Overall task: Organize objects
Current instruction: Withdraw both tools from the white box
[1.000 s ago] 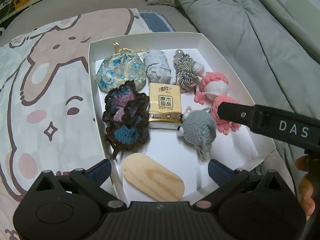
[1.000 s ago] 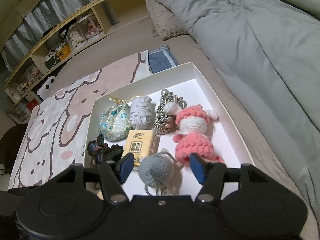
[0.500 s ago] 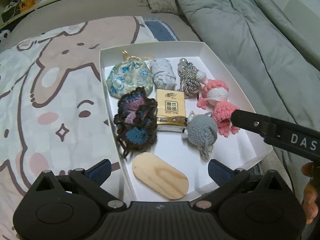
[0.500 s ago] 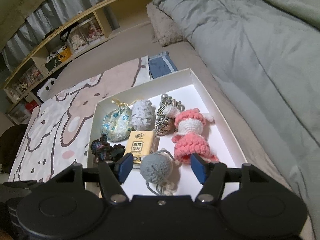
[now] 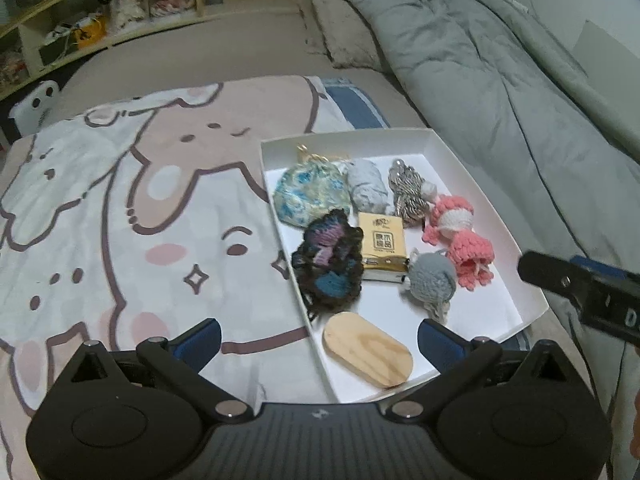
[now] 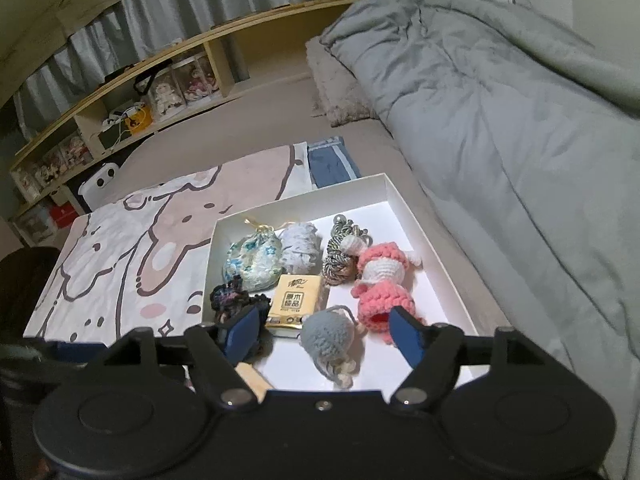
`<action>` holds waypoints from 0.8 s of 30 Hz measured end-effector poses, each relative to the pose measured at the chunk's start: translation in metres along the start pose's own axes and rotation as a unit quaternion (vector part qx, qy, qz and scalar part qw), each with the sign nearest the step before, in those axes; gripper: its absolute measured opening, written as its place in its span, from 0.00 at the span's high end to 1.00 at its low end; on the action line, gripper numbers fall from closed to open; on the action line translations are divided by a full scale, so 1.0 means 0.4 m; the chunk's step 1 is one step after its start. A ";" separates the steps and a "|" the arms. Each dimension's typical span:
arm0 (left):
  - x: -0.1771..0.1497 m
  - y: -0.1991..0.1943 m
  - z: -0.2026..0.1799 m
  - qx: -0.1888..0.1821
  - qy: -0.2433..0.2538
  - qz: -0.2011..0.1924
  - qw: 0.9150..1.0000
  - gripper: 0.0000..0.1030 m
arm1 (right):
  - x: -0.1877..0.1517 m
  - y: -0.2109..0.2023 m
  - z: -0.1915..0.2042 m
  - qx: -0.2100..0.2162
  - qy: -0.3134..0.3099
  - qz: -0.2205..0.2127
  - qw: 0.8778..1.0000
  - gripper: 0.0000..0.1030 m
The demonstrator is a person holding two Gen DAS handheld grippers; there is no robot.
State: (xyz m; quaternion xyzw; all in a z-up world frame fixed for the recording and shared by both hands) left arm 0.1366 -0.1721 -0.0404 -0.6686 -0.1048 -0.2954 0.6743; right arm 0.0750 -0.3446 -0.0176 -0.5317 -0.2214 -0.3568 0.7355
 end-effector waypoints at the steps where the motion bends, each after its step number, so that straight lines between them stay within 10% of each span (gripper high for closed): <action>1: -0.001 -0.010 0.007 0.000 -0.001 -0.004 1.000 0.00 | -0.002 -0.009 0.003 -0.002 0.000 -0.002 1.000 0.24; 12: -0.021 -0.108 0.051 0.001 -0.013 -0.049 0.999 0.00 | -0.016 -0.123 0.005 -0.016 0.026 -0.038 0.999 0.00; 24: -0.041 -0.194 0.072 0.010 0.002 -0.096 0.995 0.00 | -0.048 -0.206 0.027 -0.040 0.009 -0.063 0.997 0.00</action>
Point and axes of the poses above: each gripper's, at about its wrist camera, not at the fingertips, and y roughly the way its jaws point, z to its left, x to its top, the point moved 6 cm from there along y, roughly the way its jaws point, and after that the axes turned 12 degrees about x, right-handed, at the moved point
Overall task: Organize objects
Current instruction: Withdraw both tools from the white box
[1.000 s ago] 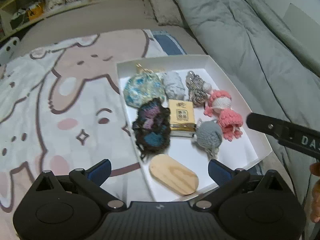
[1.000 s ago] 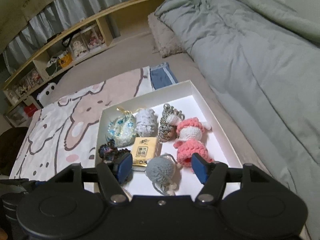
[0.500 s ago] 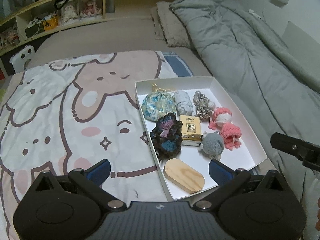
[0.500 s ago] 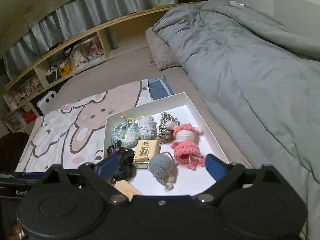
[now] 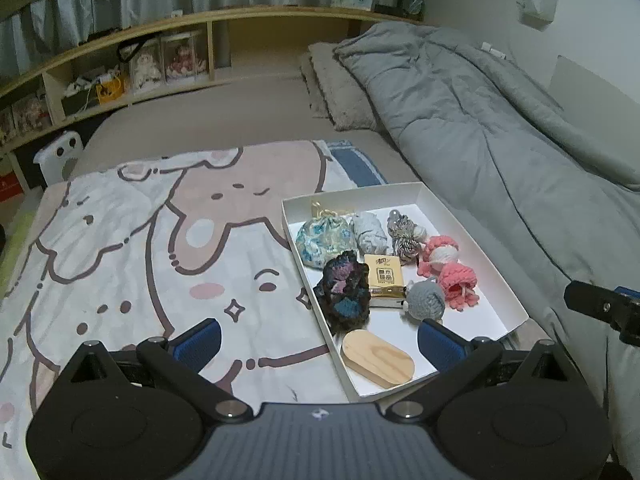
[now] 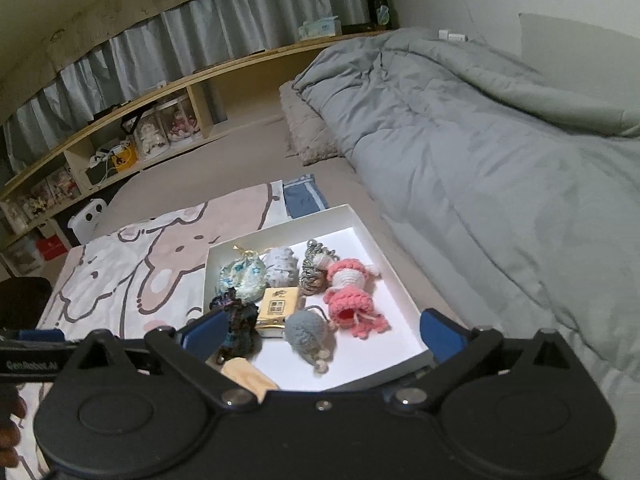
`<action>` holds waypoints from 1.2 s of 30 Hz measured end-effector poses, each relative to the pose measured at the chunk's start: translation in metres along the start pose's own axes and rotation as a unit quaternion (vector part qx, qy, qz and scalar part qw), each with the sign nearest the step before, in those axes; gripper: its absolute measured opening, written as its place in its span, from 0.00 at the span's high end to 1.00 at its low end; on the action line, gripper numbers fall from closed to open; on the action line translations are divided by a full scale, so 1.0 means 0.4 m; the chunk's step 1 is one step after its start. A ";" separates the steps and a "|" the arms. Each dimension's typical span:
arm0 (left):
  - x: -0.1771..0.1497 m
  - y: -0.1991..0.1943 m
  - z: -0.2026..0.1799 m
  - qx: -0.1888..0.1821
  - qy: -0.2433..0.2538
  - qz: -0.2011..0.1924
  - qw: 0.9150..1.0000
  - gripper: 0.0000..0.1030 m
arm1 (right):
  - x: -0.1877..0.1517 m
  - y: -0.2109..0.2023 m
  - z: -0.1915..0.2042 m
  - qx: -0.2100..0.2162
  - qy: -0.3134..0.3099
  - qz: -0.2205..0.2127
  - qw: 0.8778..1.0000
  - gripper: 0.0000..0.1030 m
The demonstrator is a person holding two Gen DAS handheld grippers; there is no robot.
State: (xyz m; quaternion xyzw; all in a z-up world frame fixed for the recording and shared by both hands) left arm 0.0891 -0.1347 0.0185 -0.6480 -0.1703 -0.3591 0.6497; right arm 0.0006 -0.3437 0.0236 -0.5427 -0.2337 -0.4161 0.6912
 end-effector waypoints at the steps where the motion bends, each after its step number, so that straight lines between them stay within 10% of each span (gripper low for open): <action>1: -0.002 -0.006 0.002 0.000 0.001 -0.003 1.000 0.00 | -0.004 -0.004 -0.001 0.001 -0.001 -0.001 1.000 0.00; 36: -0.159 -0.026 0.066 0.037 0.028 -0.018 0.999 0.00 | -0.179 -0.007 0.038 -0.044 -0.060 0.030 0.997 0.00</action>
Point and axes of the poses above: each gripper's, at about its wrist camera, not at the fingertips, and y roughly the way its jaws point, z to its left, x to its top, the point moved 6 cm from there along y, roughly the way its jaws point, and after that the axes turned 12 degrees about x, right-handed, at the moved point
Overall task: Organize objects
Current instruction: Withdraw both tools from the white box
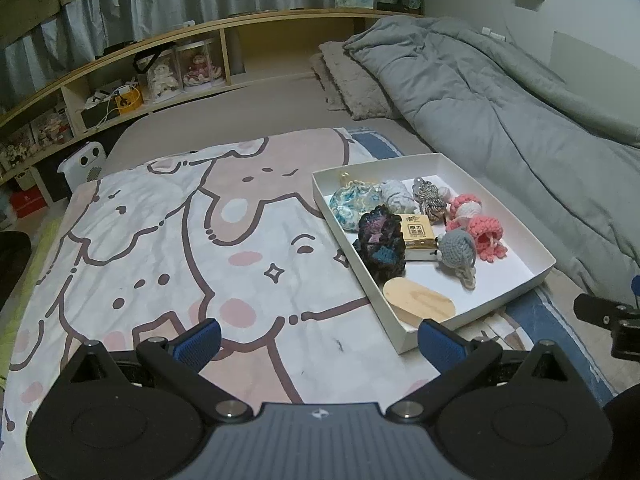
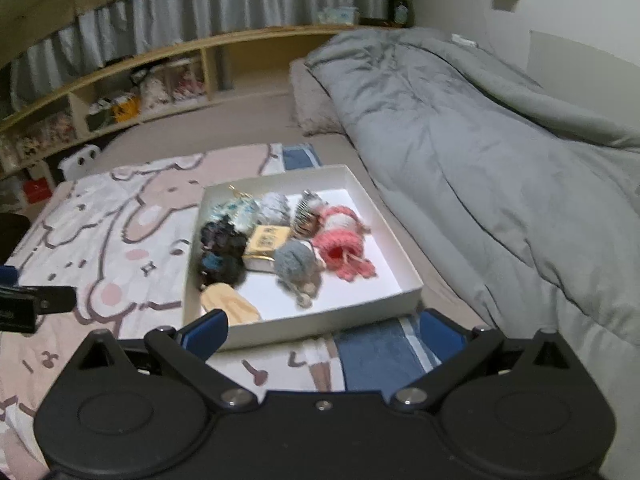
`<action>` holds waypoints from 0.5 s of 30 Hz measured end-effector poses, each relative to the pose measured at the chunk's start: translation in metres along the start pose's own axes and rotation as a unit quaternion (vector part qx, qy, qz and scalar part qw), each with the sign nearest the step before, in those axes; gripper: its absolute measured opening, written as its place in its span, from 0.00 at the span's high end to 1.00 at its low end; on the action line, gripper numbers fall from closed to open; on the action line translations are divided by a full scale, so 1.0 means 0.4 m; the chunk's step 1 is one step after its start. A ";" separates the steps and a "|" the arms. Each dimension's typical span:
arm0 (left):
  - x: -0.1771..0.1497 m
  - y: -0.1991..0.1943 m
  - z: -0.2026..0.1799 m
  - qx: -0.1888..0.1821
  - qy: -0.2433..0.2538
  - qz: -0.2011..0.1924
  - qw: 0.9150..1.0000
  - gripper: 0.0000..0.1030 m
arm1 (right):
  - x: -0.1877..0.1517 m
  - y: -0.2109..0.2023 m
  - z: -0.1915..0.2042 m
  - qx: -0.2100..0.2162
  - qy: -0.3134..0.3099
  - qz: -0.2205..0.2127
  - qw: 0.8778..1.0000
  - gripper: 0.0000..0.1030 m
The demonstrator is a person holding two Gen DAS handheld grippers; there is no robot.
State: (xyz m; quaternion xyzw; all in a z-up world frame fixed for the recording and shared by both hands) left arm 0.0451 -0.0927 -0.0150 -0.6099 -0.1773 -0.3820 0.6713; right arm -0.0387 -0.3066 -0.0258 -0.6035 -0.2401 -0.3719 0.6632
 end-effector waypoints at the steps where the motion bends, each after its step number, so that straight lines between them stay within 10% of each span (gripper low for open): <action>1: -0.001 0.000 0.001 -0.001 -0.001 0.000 1.000 0.00 | -0.001 0.001 0.000 -0.003 0.000 0.000 1.000 0.00; 15: -0.006 0.007 0.002 -0.004 0.000 0.001 1.000 0.00 | -0.008 0.002 -0.001 -0.004 0.003 0.004 1.000 0.00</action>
Point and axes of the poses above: each gripper's, at about its wrist camera, not at the fingertips, and y roughly the way its jaws point, z to its left, x to its top, the point moved 6 cm from there along y, roughly the way its jaws point, and after that the axes turned 12 degrees about x, right-handed, at the moved point
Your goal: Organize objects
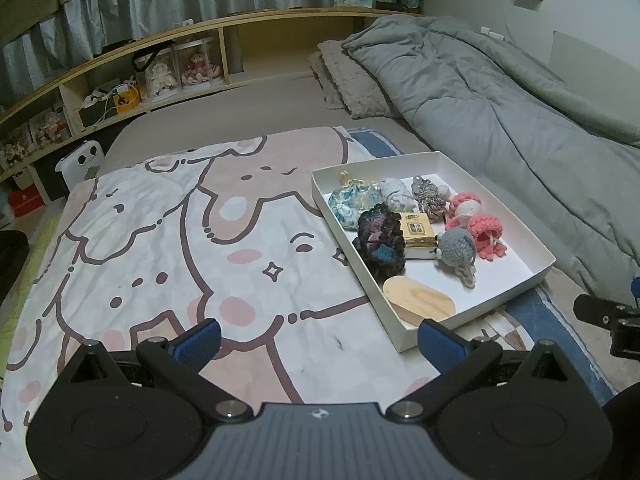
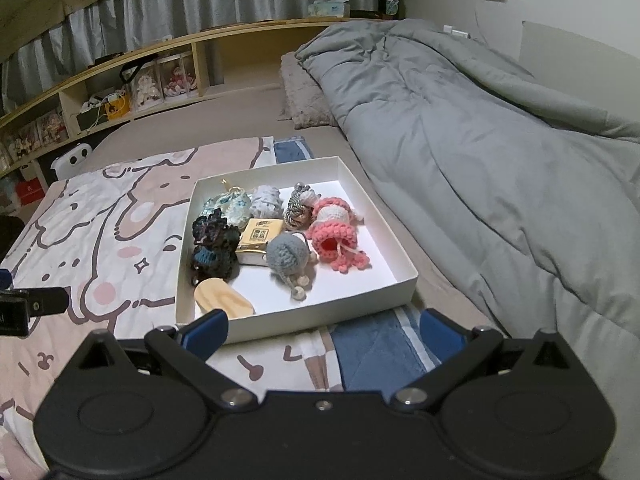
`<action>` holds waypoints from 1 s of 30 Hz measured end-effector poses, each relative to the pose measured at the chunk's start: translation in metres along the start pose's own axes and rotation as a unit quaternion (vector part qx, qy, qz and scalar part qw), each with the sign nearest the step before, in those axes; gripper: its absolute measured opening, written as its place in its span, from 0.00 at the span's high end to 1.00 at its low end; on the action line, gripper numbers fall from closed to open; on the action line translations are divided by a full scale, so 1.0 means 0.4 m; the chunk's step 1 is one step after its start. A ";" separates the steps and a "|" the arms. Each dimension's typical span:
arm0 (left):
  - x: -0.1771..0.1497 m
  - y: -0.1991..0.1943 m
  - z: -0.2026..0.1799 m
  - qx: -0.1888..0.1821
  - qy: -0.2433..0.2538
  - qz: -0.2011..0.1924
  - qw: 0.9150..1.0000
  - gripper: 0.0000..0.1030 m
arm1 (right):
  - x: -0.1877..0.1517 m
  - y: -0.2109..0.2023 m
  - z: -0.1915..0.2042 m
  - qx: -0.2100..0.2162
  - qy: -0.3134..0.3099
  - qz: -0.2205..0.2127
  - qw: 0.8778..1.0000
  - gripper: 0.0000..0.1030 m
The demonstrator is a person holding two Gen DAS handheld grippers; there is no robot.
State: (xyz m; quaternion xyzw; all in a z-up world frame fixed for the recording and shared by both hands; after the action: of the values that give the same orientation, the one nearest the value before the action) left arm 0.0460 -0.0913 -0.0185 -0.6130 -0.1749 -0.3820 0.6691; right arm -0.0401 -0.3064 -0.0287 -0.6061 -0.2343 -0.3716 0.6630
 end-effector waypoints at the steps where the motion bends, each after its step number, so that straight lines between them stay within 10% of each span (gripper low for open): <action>1: -0.001 0.000 0.001 -0.001 0.000 0.000 1.000 0.00 | 0.000 0.000 0.003 -0.001 -0.002 0.000 1.000 0.00; 30: -0.011 0.008 -0.008 0.001 0.006 0.009 1.000 0.00 | -0.001 0.002 0.005 -0.001 -0.004 0.002 1.000 0.00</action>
State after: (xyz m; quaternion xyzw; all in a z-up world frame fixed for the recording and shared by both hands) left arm 0.0447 -0.0933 -0.0242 -0.6116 -0.1654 -0.3797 0.6741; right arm -0.0394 -0.3042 -0.0292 -0.6086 -0.2358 -0.3682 0.6622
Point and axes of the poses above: each gripper's, at about its wrist camera, not at the fingertips, and y roughly the way its jaws point, z to its left, x to its top, the point moved 6 cm from there along y, roughly the way its jaws point, and after that the axes turned 12 degrees about x, right-handed, at the moved point
